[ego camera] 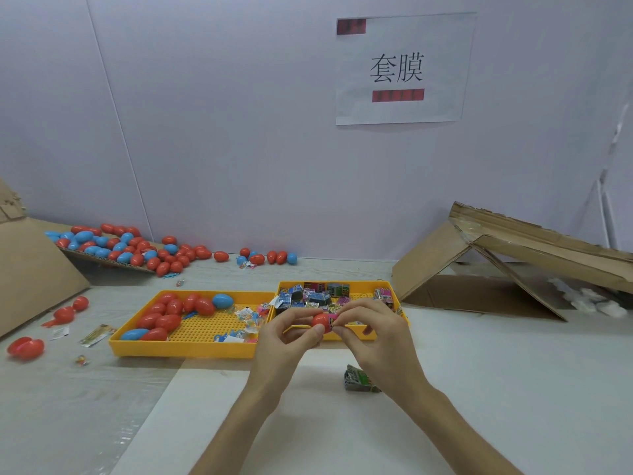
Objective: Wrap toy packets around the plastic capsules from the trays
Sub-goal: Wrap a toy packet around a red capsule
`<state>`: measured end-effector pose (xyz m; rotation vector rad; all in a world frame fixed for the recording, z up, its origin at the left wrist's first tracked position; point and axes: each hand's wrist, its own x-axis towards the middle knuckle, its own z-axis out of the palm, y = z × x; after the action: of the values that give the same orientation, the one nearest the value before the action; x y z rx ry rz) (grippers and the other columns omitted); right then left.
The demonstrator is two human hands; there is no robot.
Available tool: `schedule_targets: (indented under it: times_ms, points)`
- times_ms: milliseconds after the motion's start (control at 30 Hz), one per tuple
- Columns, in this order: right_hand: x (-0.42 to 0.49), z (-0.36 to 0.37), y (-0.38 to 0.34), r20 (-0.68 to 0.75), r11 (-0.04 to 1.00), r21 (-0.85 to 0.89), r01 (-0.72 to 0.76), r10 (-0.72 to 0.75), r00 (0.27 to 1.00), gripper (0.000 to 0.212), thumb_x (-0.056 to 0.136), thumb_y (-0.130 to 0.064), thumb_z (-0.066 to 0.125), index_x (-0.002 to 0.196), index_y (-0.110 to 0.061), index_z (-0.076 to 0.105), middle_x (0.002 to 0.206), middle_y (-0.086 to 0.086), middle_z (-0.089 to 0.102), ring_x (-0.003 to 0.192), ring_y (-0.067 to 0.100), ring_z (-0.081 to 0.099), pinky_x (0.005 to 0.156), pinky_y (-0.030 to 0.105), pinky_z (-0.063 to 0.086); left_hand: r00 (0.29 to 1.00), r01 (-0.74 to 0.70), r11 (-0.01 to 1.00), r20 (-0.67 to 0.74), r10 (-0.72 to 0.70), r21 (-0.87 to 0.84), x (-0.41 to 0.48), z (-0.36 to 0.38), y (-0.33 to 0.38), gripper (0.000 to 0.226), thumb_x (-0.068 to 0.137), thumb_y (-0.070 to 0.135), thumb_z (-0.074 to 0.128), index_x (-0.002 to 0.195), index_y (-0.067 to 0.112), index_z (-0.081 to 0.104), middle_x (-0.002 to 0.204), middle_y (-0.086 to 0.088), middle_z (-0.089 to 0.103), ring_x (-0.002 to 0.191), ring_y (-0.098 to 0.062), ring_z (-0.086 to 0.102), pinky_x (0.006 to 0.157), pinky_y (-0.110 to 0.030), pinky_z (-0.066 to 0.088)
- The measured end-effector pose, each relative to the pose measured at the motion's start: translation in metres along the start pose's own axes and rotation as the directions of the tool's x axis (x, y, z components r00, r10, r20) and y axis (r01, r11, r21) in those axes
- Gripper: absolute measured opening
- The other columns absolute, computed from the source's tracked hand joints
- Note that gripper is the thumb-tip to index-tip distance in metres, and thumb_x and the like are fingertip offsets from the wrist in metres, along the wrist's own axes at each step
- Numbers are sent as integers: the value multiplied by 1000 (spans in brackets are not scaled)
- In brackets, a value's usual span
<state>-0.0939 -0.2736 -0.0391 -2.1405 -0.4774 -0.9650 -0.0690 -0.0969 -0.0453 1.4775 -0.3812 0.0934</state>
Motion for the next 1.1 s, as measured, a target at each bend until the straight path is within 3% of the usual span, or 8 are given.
schedule_targets:
  times_ms: [233,567,767,1100]
  points:
    - [0,-1,-1,4,1000,27,2,-3,1000,8,83,-12,81,86,-17,76,95,-9,69,97,5,63,78,12,44,1000,-26,996,-10,27,82,1,0,0,32,88,11,76,96,41,76,100,2,75,87,-19,73,80,-33,61]
    - [0,0,0,18,998,60,6,-7,1000,10,82,-10,81,86,-18,76,94,-8,67,94,2,62,74,7,41,999,-36,994,-5,37,99,-1,2,1,28,87,10,76,96,37,75,100,-3,74,86,-23,74,85,-38,61]
    - [0,1,1,25,998,56,-1,-1,1000,11,82,-10,82,87,-19,76,94,-8,67,93,2,62,72,6,41,999,-40,991,9,39,124,-2,2,1,25,87,10,77,98,33,76,98,-3,74,84,-20,73,82,-34,61]
    - [-1,2,0,47,999,43,13,-15,999,12,81,-12,83,89,-19,77,94,-10,70,96,1,61,76,6,41,1000,2,1000,10,-2,17,-1,3,3,15,88,17,75,93,31,78,94,-7,74,86,-24,74,75,-30,61]
